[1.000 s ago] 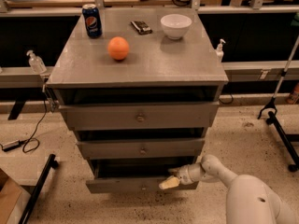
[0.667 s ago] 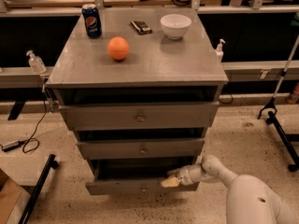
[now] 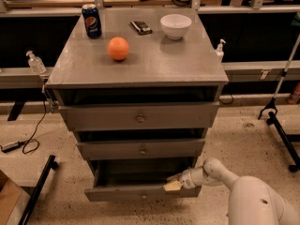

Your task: Open bottom drawer

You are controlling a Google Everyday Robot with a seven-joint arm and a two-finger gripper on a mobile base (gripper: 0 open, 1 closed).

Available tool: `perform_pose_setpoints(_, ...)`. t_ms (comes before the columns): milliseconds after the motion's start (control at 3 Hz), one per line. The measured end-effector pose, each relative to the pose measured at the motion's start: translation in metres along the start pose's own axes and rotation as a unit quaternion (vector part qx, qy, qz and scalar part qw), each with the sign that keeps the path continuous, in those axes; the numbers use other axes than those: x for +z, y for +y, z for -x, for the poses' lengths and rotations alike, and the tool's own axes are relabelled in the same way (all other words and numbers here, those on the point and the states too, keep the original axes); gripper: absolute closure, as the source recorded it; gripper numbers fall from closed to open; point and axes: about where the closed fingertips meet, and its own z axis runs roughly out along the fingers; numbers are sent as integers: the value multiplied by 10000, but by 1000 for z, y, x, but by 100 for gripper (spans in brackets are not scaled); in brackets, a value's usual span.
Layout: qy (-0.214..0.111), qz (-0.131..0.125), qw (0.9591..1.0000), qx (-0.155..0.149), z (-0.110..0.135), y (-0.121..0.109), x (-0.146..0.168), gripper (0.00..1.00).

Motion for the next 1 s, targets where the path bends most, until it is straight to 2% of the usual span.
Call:
perform_pose_setpoints(333, 29, 20, 10000, 11, -1, 0, 2, 0)
perform_pose_setpoints(667, 48, 32, 10000, 19, -1, 0, 4, 0)
perform_pose_setpoints(1000, 413, 126, 9987, 280, -30, 18, 8, 0)
